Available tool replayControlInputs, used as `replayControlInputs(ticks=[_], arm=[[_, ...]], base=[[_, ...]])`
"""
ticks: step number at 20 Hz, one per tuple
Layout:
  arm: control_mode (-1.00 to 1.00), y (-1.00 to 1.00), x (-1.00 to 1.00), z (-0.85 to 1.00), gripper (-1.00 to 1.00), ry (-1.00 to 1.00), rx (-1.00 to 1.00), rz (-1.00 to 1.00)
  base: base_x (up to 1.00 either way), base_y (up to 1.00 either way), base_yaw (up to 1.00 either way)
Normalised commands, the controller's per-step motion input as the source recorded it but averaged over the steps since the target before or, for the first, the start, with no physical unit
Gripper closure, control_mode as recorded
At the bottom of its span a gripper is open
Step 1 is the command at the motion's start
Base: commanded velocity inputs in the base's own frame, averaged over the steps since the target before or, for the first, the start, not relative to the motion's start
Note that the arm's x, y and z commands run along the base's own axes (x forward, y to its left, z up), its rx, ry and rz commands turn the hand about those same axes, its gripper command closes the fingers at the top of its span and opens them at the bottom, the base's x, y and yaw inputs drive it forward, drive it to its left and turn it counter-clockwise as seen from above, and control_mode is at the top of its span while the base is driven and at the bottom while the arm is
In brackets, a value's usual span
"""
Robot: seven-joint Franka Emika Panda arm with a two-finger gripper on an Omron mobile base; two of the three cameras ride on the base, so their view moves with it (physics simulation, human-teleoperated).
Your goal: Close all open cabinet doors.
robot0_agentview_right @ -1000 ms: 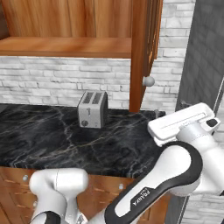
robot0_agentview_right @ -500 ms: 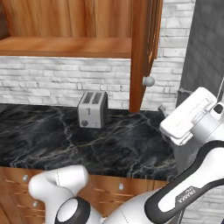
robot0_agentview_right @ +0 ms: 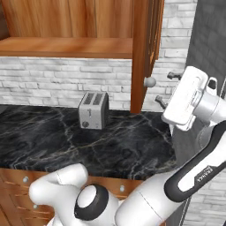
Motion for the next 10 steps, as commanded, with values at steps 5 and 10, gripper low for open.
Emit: replayControlInputs(ticks=[5, 10], arm=[[-1.0, 0.97, 0.0, 0.18, -1.0, -0.06, -0.16, 0.01], [-1.0, 1.0, 0.0, 0.01, -1.0, -0.05, -0.2, -0.01]], base=[[0.0, 0.0, 0.0], [0.0, 0.0, 0.0]])
